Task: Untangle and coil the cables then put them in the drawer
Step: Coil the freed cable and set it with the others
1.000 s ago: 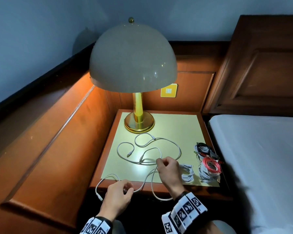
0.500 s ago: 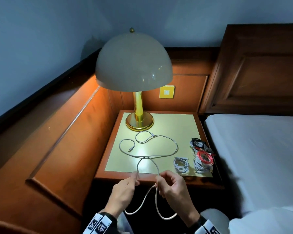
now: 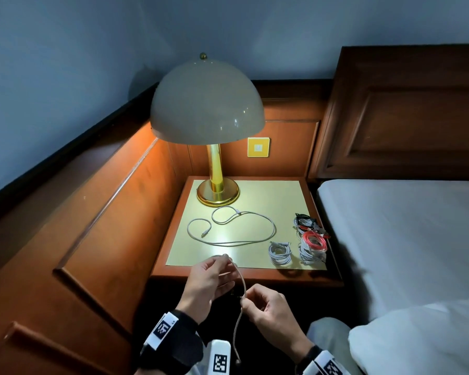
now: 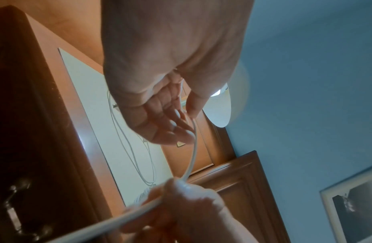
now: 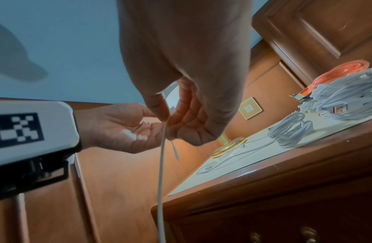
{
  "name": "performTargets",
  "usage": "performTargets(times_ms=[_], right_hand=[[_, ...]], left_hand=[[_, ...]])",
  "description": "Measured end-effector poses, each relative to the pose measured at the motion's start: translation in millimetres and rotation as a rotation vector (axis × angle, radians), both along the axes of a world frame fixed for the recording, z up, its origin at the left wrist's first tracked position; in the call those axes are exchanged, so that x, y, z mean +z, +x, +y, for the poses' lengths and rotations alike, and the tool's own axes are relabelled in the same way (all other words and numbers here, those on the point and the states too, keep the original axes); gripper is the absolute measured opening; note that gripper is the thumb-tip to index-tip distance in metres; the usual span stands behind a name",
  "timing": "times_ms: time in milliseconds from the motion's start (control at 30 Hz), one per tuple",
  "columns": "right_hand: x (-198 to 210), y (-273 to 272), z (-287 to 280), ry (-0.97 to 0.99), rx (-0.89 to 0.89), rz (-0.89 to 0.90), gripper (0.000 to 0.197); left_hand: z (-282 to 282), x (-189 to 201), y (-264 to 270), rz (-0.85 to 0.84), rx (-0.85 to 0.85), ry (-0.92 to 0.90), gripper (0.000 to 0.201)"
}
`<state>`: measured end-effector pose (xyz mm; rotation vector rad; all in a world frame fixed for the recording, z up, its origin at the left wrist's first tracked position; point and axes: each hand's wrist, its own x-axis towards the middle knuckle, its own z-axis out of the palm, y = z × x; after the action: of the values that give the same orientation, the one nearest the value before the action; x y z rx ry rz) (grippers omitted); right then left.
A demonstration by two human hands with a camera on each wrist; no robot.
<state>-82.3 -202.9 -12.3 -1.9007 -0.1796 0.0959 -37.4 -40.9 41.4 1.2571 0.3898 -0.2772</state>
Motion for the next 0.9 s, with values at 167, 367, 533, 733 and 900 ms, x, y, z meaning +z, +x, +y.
performTargets(times_ms=[167,367,533,733,900], right_hand=[[8,8,-9,0.078,0.005,0.021,0.012],[17,41,-14,-0.019,0.022,-0.068,0.04],[15,53,-8,-0.074,0.061,-0.133,0.035],[12,46,-11,0.036,0.008,-0.068,0.008],[28,36,-22,0.224,0.081,0.111,0.02]], left_hand=[[-6,6,-12,-0.051,-0.12,0.057,0.018],[-10,9,-30,-0.124,-0.259,0.145,0.015],[-10,7,-39,-0.148,-0.294,0.135,0.012],[6,5,-39,-0.22,-0.265,0.264,0.016],[26,-12,-31,-0.421,-0.202,0.603,0.014]])
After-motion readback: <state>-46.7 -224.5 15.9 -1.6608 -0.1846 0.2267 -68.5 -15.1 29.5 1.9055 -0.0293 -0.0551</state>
